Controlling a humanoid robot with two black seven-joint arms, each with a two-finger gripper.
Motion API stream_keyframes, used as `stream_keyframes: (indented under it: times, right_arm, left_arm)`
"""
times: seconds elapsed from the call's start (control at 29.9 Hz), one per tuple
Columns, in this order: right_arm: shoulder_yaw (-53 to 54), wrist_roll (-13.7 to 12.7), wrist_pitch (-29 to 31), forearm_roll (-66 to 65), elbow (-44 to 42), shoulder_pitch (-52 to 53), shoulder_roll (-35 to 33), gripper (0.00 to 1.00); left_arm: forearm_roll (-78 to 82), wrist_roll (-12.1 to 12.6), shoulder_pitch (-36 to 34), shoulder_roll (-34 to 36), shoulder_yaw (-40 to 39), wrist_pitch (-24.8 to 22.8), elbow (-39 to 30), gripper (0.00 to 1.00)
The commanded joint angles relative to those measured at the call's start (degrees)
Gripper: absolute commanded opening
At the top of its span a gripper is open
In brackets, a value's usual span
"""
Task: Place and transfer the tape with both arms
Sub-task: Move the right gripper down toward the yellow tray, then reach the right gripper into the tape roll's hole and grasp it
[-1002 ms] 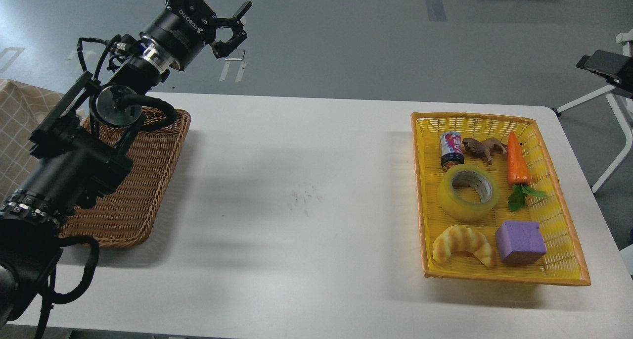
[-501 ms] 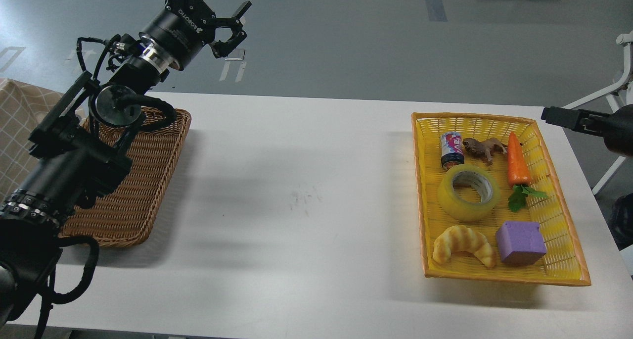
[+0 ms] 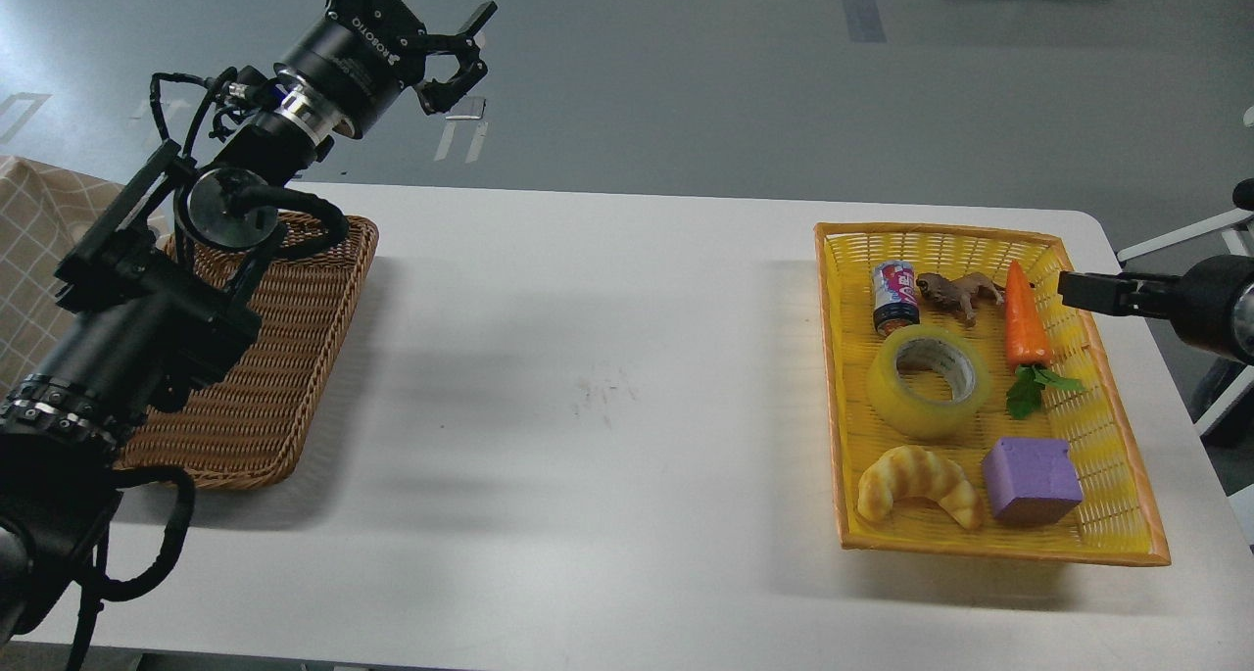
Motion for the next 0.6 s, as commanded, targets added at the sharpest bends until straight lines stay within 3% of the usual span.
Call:
stream_keyframes:
  times: [0.0, 0.57]
  right_arm:
    - [-0.01, -0.07, -0.01, -2.48, -0.16, -1.13, 1.94, 0.98]
    - [-0.01, -0.34, -0.01, -8.55, -1.3, -5.17, 9.32, 0.95]
  left_arm:
    - [0.0, -0.01, -0.08, -0.04, -0.01, 0.0, 0.0, 0.98]
    - [0.0, -0.1, -0.17, -0.13, -0.27, 0.0, 0.0, 0.98]
